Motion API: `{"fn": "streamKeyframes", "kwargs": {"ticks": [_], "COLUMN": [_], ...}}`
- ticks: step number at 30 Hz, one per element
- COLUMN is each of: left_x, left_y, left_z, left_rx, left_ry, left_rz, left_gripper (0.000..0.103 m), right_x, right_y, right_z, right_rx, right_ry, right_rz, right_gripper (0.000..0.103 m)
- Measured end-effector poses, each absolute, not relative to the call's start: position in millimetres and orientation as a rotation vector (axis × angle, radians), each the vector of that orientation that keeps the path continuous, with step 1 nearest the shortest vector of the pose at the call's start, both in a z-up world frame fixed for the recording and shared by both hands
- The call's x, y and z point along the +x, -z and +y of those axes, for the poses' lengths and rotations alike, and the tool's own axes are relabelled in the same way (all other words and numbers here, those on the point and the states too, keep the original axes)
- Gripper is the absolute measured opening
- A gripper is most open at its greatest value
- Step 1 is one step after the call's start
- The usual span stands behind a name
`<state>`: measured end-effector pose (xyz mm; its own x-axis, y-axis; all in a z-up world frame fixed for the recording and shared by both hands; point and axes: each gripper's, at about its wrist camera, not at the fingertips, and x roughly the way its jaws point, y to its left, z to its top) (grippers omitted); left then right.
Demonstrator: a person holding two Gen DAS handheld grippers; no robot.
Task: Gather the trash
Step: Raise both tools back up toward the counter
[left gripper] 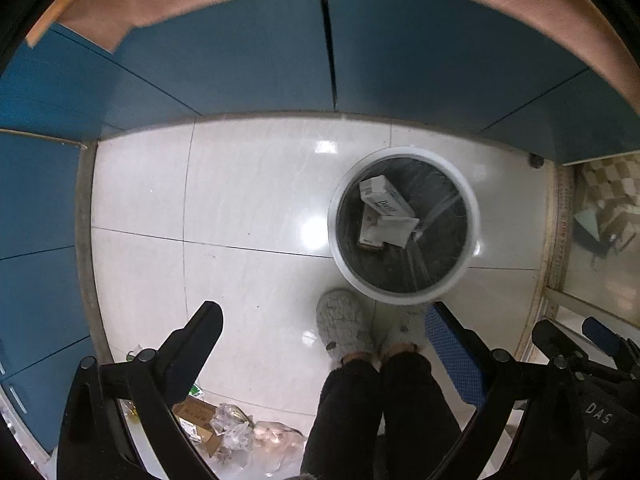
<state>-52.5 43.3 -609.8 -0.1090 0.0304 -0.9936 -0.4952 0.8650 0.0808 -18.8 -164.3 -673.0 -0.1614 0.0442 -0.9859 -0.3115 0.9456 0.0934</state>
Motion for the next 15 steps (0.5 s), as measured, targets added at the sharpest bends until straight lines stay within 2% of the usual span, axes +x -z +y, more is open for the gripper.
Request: {"fn": "streamKeyframes", "kwargs": {"ticks": [15], "left_x": [-72], "left_y": [414], "left_z": [14], "left_rx": [-0.289], "left_ry": [-0.381], "left_rz": [1.508], "left_gripper": [0.103], "right_x": [-41], "right_y": [428], "right_z": [-186], "right_rx": [-0.182], "right_ry": [-0.353], "right_rz": [1.574], "right_gripper": [0.103]}}
